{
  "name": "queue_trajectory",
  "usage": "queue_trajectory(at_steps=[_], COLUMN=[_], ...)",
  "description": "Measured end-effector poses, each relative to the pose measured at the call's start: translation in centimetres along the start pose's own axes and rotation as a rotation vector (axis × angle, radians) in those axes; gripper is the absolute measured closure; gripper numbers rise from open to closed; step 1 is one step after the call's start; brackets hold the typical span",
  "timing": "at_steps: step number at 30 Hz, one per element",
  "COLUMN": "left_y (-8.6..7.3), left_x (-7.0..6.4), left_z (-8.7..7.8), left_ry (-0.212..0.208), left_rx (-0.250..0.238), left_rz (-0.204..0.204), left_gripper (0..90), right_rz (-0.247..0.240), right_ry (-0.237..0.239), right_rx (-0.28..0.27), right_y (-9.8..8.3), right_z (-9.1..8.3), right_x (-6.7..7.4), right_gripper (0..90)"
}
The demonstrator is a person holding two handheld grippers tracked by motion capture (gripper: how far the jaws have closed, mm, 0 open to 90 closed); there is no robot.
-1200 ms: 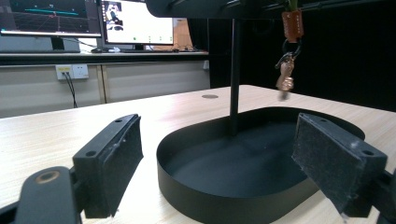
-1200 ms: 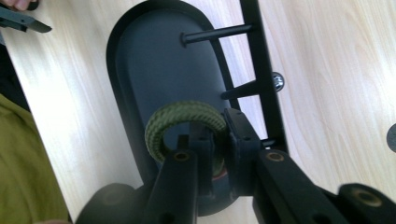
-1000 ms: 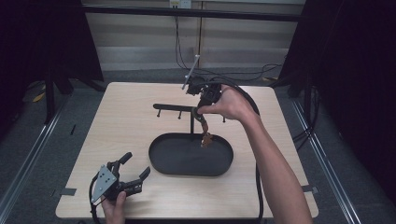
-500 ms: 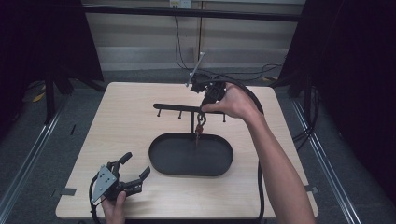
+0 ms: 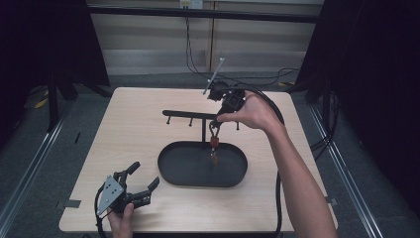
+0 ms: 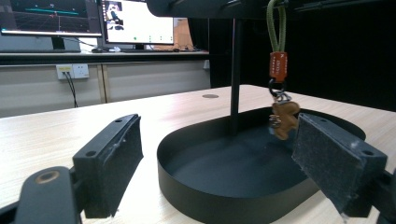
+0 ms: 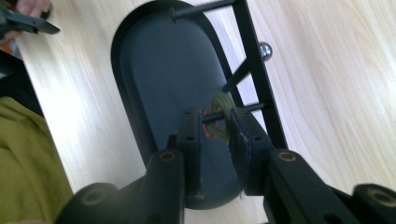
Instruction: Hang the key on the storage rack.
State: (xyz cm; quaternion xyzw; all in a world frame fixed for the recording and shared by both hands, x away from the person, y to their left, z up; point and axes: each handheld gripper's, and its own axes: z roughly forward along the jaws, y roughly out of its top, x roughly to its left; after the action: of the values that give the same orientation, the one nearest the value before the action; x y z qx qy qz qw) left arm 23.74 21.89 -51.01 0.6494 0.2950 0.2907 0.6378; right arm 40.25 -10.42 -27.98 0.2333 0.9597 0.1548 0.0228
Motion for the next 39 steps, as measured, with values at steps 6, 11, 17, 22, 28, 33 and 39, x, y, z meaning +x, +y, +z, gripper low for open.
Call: queue_trajectory(at_steps=[6,11,17,22,28,33,39], left_y=[0.0,0.0,0.0,0.0,0.0,0.0,0.0], left_x=[0.0,0.0,0.0,0.0,0.0,0.0,0.0], left_z=[0.0,0.0,0.0,0.0,0.0,0.0,0.0], left_ry=[0.000,-0.002,-0.001,-0.002,-0.001,-0.002,-0.001], left_rx=[-0.002,0.002,0.002,0.003,0.002,0.004,0.001], left_rz=[-0.002,-0.001,-0.001,0.000,-0.002,0.000,-0.001], left_gripper=[15.7,15.7,15.7,15.7,15.7,15.7,15.7], right_rz=[0.004,0.000,0.017,0.047,0.036,0.012,0.030], right_ry=[-0.012,-0.012,-0.004,-0.001,-0.011,-0.044,-0.058], right_rx=[-0.051,-0.101,-0.133,-0.172,-0.280,-0.354,-0.429], right_y=[-1.1,-2.3,-3.2,-4.3,-5.8,-7.0,-8.2], right_z=[0.1,0.3,0.3,0.8,0.6,1.3,2.0], right_x=[0.4,1.4,1.9,2.0,3.0,3.9,4.5], right_gripper=[66.0,65.3,66.0,68.5,71.1,73.7,71.8])
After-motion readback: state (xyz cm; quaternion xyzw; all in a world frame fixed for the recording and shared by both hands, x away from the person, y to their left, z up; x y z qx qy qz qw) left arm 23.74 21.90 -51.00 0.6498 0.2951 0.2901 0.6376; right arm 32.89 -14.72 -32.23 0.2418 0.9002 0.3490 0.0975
